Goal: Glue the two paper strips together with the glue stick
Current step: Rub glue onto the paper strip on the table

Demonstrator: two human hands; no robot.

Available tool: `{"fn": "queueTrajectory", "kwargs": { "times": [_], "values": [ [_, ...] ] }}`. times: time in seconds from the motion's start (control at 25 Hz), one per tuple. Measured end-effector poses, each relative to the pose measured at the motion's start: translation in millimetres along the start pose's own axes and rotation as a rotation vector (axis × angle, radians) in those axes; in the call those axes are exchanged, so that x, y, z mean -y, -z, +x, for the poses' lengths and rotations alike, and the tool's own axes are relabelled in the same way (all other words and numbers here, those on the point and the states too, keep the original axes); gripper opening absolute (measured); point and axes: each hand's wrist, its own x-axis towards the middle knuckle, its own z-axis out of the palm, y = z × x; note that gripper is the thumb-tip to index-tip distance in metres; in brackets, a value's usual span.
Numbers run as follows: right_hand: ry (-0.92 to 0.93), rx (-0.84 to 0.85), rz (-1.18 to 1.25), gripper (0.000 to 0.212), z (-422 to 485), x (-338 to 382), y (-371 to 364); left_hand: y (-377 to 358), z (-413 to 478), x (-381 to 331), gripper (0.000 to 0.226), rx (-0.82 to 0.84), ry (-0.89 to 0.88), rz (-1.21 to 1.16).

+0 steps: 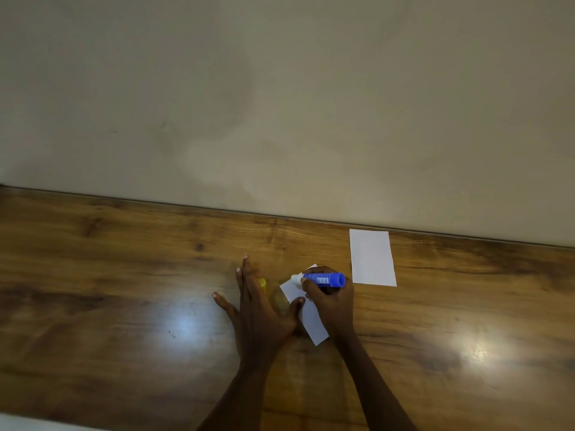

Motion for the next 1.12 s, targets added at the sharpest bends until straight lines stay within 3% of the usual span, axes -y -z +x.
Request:
{"fn": "queueTrajectory", "kwargs": {
  "times": [0.24,0.52,1.12],
  "values": [
    [-0.014,0.065,-0.132,0.013,3.4,-5.4,-3.2,0.5,0.9,0.3,0.121,0.004,0.009,-0.035],
    [0.094,0.186,-0.262,0.011,0.8,-2.6,-3.5,1.7,0.1,1.4,0.119,0.001,0.005,-0.052],
    [0.012,0.003,-0.269,0.018,25.7,-1.5,20.4,0.5,1.3,-2.9,0.118,-0.013,0.037,-0.034]
  ]
}}
